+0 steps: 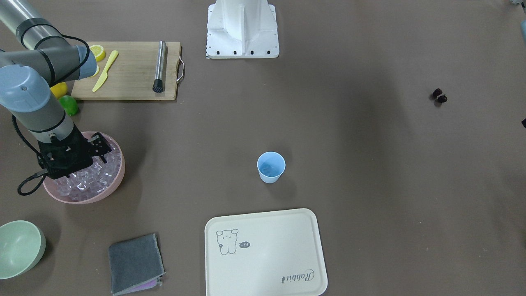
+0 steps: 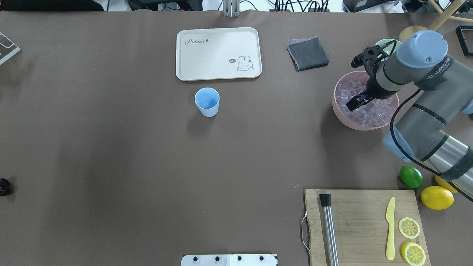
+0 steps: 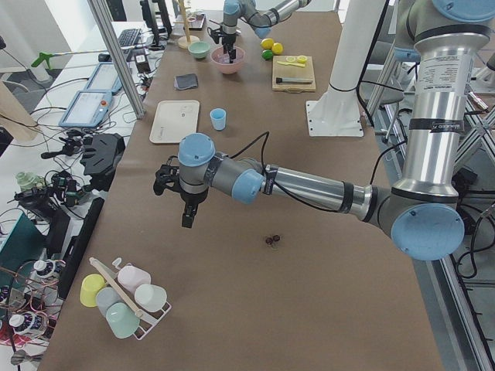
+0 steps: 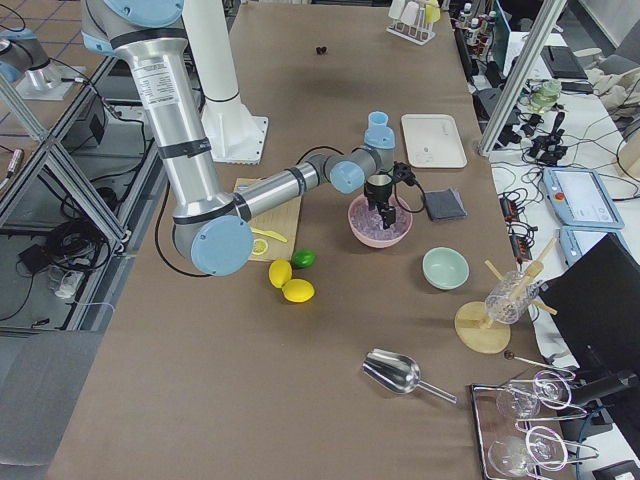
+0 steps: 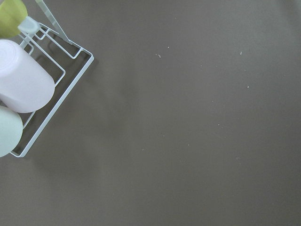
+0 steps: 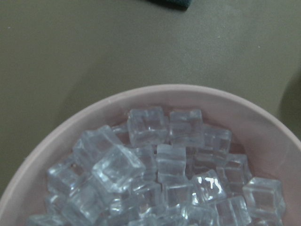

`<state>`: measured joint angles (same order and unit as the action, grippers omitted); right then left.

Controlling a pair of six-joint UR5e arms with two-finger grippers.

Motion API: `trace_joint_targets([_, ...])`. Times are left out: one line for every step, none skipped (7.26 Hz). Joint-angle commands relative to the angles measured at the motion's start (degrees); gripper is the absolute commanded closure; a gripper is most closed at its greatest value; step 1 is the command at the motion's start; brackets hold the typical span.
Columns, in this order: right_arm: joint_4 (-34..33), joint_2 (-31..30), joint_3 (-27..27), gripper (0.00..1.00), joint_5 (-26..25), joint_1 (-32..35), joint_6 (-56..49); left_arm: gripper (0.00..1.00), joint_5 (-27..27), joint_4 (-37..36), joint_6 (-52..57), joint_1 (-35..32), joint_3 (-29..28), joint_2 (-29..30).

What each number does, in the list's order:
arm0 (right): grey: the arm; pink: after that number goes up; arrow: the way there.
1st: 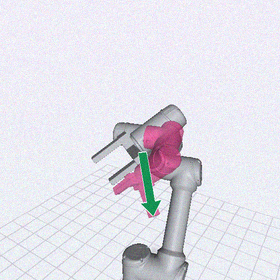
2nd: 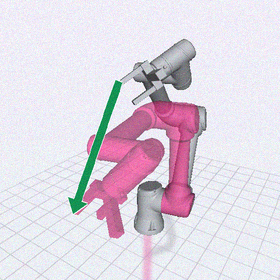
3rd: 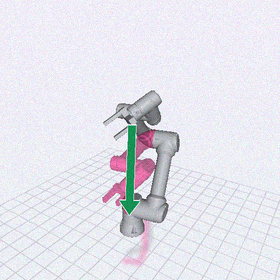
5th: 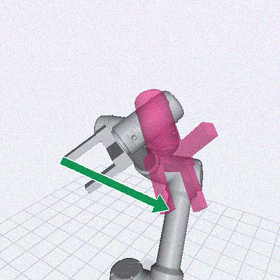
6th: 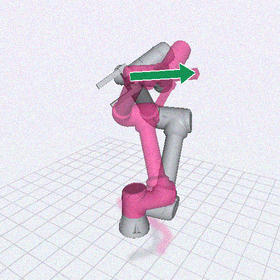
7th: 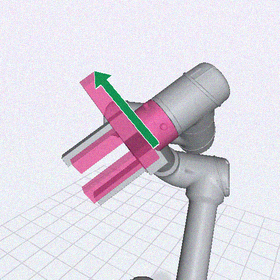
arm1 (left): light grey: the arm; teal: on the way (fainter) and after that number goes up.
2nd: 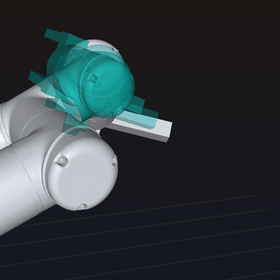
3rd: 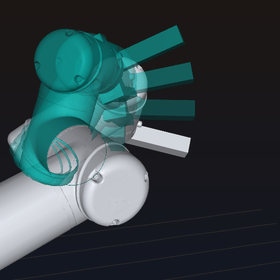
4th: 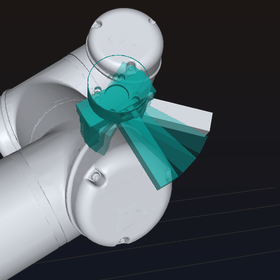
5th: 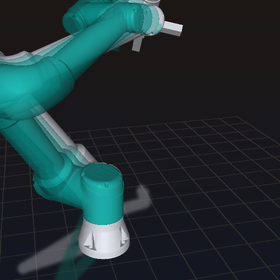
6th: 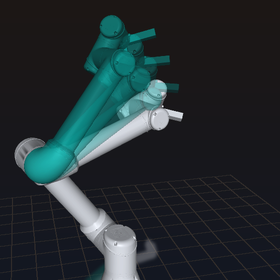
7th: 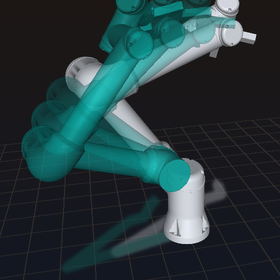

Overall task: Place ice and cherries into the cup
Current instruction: 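Return the right gripper to the pink bowl and grasp another ice cube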

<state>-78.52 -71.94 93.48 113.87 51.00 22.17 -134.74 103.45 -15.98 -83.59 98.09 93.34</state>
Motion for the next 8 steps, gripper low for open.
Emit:
trace_joint_targets([0.1,1.1,-1.2,0.02,-0.1,0.1,0.1,0.02,0.0,0.0,0.1,0.0,0.1,0.0])
trace_joint_targets([0.0,1.0,-1.2,0.06,-0.1,0.1,0.0,0.02,0.0,0.0,0.0,0.0,0.2,0.0])
trace_joint_targets([0.1,0.9,-1.3,0.11,0.0,0.1,0.0,0.02,0.0,0.0,0.1,0.0,0.0,0.0])
trace_joint_targets([0.1,1.0,-1.3,0.15,-0.1,0.1,0.1,0.02,0.0,0.0,0.1,0.0,0.0,0.0])
trace_joint_targets([0.1,1.0,-1.3,0.17,0.0,0.1,0.1,0.02,0.0,0.0,0.1,0.0,0.0,0.0])
trace_joint_targets([0.1,0.9,-1.2,0.25,0.0,0.1,0.1,0.02,0.0,0.0,0.1,0.0,0.0,0.0])
trace_joint_targets([0.1,0.9,-1.2,0.31,0.0,0.2,0.0,0.02,0.0,0.0,0.1,0.0,0.2,0.0])
trace_joint_targets([0.1,0.8,-1.1,0.35,0.0,0.2,0.1,0.02,0.0,0.0,0.0,0.0,0.4,0.0])
